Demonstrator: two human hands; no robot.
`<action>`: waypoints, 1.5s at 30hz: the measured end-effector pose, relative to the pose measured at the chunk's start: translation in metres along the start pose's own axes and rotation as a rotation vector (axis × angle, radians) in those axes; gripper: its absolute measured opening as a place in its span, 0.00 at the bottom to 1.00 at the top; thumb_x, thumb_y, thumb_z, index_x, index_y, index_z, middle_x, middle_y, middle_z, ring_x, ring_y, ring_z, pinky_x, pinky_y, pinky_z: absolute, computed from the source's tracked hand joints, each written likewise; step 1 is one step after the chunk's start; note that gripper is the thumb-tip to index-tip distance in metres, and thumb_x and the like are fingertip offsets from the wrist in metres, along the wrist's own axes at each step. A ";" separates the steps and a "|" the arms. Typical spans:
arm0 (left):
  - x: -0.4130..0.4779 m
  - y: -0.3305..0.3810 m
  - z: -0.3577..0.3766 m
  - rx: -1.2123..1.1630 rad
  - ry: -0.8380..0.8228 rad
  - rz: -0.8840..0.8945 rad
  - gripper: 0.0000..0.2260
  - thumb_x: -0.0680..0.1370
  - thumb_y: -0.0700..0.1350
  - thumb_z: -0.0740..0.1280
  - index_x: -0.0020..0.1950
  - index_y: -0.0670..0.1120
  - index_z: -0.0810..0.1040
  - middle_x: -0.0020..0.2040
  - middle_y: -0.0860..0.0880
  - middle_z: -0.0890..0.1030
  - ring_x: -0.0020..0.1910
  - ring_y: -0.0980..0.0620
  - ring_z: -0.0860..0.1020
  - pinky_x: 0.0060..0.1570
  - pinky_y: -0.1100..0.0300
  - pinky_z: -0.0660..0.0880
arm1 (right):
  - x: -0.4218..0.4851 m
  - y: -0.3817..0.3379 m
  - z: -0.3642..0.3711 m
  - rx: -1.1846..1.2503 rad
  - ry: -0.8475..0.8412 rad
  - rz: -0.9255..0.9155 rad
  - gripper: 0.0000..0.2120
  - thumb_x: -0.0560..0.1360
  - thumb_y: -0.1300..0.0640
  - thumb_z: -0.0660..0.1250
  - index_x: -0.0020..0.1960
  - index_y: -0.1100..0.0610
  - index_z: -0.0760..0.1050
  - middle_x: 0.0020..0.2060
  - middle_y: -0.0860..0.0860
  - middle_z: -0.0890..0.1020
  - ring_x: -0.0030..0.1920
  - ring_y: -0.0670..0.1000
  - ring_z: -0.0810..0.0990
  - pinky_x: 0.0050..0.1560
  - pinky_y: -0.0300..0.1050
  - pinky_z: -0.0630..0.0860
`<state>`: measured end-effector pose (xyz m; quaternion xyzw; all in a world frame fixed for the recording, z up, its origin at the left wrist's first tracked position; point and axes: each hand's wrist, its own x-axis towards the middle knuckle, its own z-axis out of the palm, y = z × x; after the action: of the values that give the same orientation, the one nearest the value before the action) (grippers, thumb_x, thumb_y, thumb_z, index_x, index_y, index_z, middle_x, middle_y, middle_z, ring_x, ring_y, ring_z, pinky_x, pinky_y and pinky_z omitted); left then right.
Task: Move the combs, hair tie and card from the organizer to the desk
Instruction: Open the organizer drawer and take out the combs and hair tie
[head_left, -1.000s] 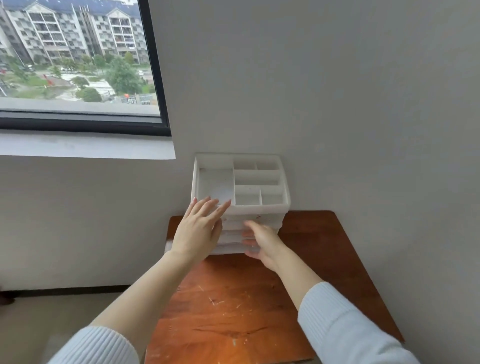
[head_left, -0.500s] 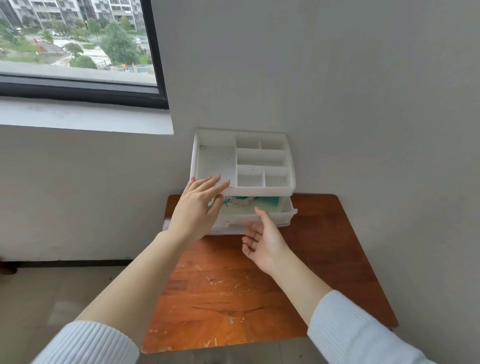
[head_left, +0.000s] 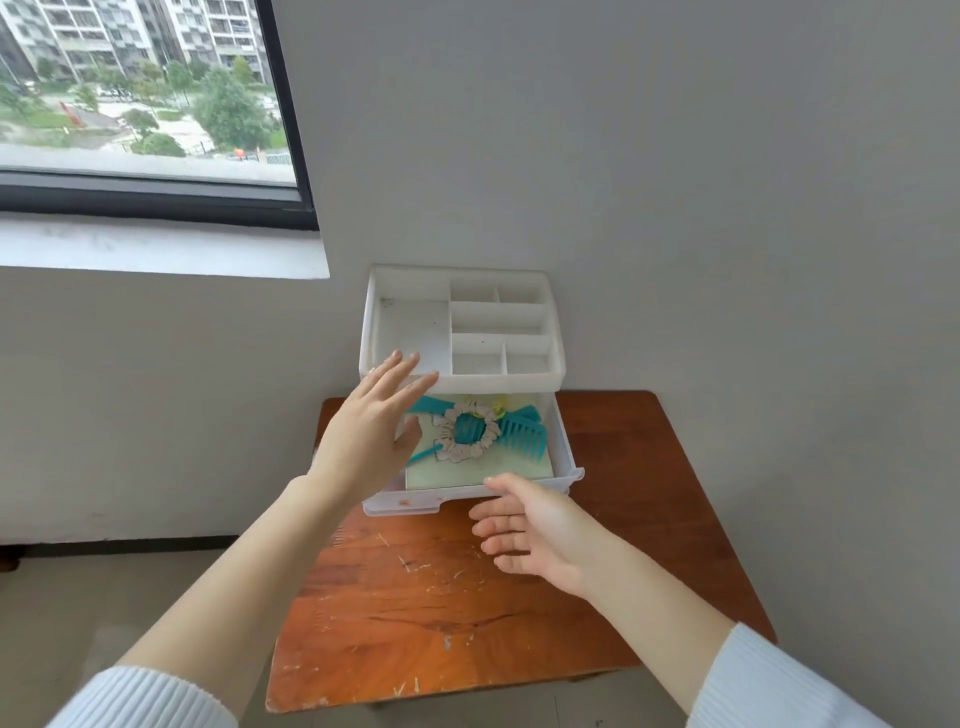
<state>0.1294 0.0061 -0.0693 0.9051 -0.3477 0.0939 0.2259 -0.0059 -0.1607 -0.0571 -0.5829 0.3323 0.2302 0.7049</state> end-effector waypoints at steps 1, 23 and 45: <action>-0.006 0.003 -0.001 0.018 0.043 0.027 0.20 0.75 0.38 0.66 0.67 0.47 0.75 0.69 0.45 0.74 0.70 0.44 0.70 0.62 0.47 0.74 | -0.004 -0.004 -0.003 -0.128 -0.002 -0.058 0.18 0.74 0.47 0.65 0.51 0.60 0.82 0.37 0.52 0.83 0.37 0.48 0.80 0.38 0.40 0.77; 0.030 0.023 0.023 0.551 -0.489 0.061 0.19 0.76 0.44 0.64 0.65 0.39 0.70 0.63 0.42 0.76 0.60 0.45 0.76 0.56 0.52 0.76 | 0.056 -0.056 0.016 -1.397 0.546 -0.622 0.08 0.75 0.57 0.65 0.52 0.59 0.76 0.46 0.56 0.83 0.42 0.55 0.79 0.37 0.45 0.70; 0.043 0.028 0.028 0.637 -0.484 0.261 0.12 0.77 0.40 0.62 0.59 0.40 0.74 0.56 0.43 0.81 0.54 0.44 0.80 0.53 0.51 0.78 | 0.021 -0.081 -0.045 -0.508 0.523 -0.863 0.08 0.67 0.60 0.70 0.31 0.55 0.75 0.22 0.45 0.73 0.21 0.40 0.68 0.24 0.30 0.65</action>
<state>0.1431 -0.0505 -0.0704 0.8740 -0.4562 0.0091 -0.1672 0.0569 -0.2231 -0.0236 -0.8548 0.1619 -0.1582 0.4670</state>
